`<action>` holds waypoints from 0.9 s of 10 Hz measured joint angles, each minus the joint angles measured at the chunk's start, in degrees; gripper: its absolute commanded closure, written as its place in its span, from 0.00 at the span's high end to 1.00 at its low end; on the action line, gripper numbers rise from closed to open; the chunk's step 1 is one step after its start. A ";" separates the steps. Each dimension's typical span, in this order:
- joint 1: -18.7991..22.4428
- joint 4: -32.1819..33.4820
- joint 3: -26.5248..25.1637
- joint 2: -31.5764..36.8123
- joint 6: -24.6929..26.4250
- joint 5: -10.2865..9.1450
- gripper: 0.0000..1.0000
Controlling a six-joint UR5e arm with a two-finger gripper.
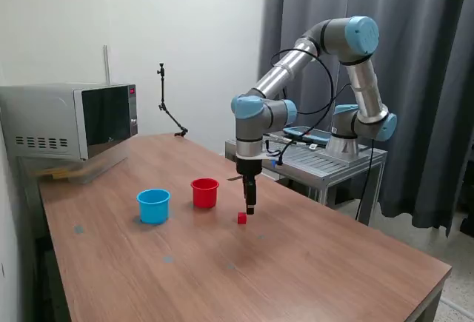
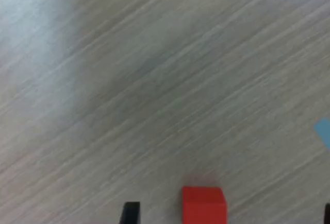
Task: Place red objects in the red bin, and blue objects in the blue bin.
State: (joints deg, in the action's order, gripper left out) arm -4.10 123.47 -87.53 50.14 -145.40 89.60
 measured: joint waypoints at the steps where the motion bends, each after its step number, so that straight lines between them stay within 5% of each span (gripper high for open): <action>1: -0.02 0.01 0.19 -0.46 -0.47 -0.07 1.00; 9: -0.16 0.98 0.34 -2.83 -4.80 0.03 1.00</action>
State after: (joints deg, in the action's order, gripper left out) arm -4.26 124.44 -87.20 47.31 -150.20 89.63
